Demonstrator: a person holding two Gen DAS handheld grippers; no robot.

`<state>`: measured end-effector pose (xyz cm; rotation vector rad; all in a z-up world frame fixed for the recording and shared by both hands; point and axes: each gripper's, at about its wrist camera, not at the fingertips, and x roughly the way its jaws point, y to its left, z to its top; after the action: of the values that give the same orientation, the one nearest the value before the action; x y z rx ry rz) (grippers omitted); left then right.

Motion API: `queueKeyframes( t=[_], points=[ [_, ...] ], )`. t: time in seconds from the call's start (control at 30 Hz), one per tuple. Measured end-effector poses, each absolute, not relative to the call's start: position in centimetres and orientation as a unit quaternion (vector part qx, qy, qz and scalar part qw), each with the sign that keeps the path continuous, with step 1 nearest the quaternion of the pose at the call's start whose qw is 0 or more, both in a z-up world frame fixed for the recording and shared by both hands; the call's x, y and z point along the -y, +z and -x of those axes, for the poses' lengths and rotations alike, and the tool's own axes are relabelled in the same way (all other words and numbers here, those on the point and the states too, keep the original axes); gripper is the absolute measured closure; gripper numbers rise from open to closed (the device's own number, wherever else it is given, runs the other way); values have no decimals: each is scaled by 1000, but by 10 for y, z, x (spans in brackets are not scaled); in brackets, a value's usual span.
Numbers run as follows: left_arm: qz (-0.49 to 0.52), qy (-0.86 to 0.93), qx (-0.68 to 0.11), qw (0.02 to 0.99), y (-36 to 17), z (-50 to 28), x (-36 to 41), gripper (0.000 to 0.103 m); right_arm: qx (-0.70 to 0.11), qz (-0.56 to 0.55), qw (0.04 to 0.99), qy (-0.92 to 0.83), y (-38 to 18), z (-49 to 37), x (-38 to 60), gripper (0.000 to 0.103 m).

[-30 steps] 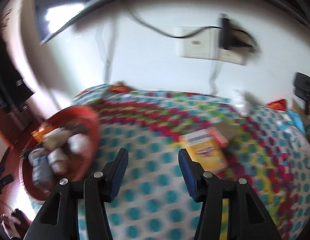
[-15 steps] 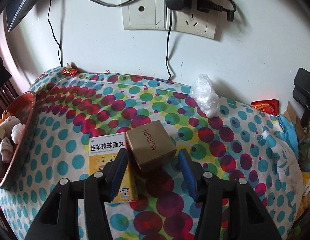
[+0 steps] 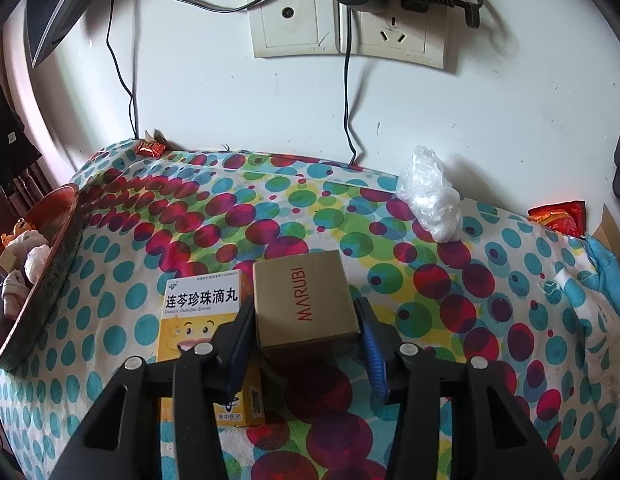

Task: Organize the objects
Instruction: 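Reach the left gripper to the yellow medicine box and grasp it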

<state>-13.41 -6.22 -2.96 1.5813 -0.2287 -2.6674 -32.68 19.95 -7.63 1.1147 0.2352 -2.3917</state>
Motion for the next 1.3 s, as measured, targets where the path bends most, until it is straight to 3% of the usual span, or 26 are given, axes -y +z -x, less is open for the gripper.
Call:
queueKeyframes(
  t=[0.37,0.83,1.2,1.27,1.3],
  points=[
    [-512,-859,-4,-23,-35,174,35,0,-71,-409,290,-862,-83,273,-157,55],
    [-565,-821,-84,-22,-81,260,-22,0,-2,-391,198,-899,-99,258,-199,55],
    [-560,-826,-52,29,-98,284,-41,3,-13,-396,200,-896,-102,262,-188,54],
    [-568,-821,-56,19,-100,284,-41,20,-12,-398,201,-895,-102,263,-187,54],
    [-572,-818,-60,13,-103,284,-41,37,-11,-398,202,-895,-103,263,-187,54]
  ],
)
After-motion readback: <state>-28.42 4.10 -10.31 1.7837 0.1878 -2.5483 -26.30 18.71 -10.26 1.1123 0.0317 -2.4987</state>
